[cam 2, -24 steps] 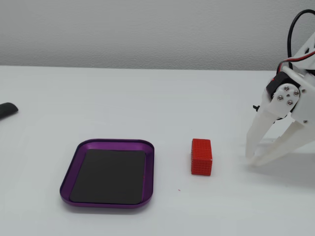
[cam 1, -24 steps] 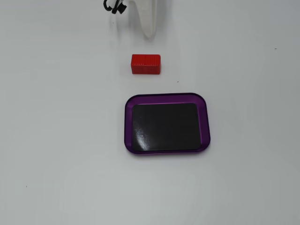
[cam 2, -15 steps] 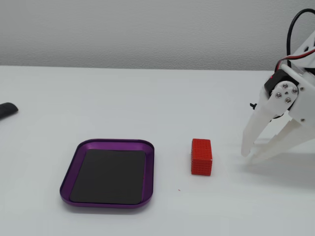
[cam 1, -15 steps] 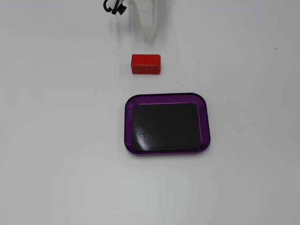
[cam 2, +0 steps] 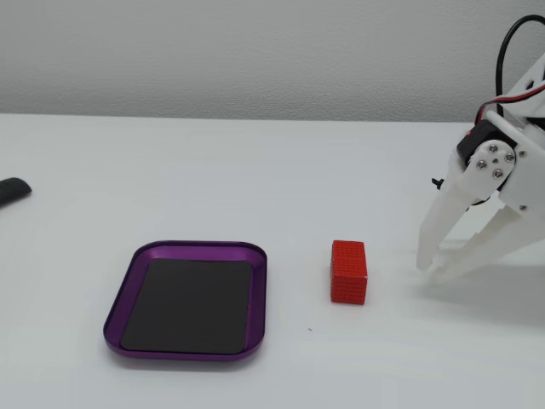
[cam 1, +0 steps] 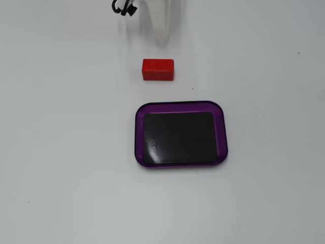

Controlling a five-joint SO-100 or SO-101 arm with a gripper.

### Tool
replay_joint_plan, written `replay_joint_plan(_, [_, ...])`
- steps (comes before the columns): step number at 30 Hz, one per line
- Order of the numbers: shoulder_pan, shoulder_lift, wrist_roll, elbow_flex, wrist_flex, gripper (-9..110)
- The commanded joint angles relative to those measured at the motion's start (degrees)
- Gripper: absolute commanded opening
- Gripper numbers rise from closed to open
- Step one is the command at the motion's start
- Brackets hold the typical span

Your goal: Pick up the cube and place it in the box.

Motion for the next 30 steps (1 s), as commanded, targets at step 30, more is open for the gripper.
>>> replay_joint_plan(30, [2.99,-81.21,-3.16,-55.81,-4.75,25])
